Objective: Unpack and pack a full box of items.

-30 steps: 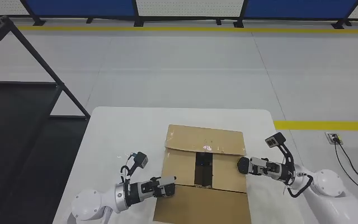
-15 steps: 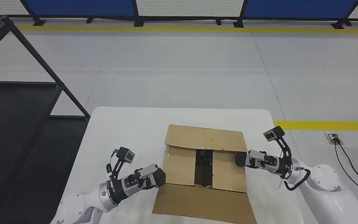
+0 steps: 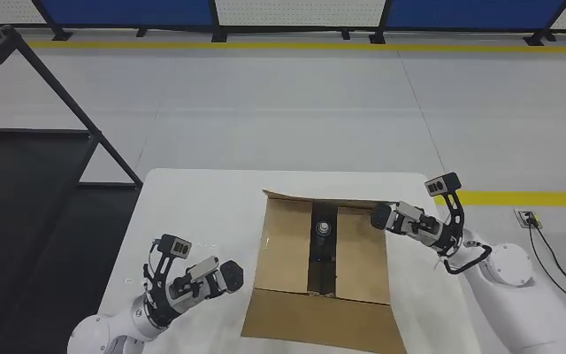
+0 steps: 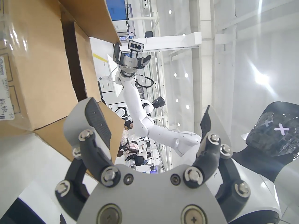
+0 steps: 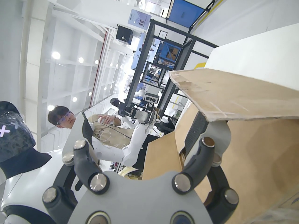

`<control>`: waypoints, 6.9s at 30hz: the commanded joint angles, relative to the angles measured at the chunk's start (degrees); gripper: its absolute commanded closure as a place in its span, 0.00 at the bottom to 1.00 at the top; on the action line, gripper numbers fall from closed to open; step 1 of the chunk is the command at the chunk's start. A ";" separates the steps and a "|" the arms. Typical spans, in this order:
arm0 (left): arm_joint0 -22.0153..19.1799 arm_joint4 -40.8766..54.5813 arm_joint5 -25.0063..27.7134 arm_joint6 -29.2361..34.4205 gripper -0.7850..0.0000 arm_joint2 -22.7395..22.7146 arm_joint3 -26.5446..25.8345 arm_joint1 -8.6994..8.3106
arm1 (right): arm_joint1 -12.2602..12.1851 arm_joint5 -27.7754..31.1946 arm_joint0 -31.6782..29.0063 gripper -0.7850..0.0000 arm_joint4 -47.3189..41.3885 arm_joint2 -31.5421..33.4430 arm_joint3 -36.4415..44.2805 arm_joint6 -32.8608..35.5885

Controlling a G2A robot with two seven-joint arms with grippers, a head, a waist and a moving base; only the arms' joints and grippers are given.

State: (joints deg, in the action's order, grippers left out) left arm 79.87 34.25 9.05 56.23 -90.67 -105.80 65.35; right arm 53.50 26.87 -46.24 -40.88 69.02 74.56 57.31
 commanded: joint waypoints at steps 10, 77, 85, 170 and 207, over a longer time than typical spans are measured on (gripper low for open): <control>0.00 2.36 0.28 0.17 0.00 -0.21 2.01 -0.24 | 0.72 -1.57 2.92 0.00 4.20 -1.65 -1.78 -4.56; -4.14 0.10 6.01 -11.28 0.00 1.27 6.46 -0.98 | 4.63 -16.68 1.15 0.00 17.10 -2.99 5.39 -0.08; -3.81 -0.87 5.14 -11.81 0.00 1.91 5.81 -0.96 | 5.05 -18.52 1.29 0.00 19.06 -5.31 7.40 -0.49; 11.65 2.00 24.05 -27.16 0.00 -5.59 -3.14 0.24 | 25.43 -27.13 25.87 0.00 15.53 -37.81 -6.10 -17.14; 12.25 6.83 18.51 -47.06 0.00 -6.59 -4.49 2.43 | 30.38 -34.54 25.35 0.00 30.08 -35.57 -10.06 -23.78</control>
State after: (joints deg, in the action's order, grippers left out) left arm 92.08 40.97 27.92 8.78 -97.23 -110.37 67.76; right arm 83.78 -7.80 -20.91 -10.72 33.33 64.78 33.46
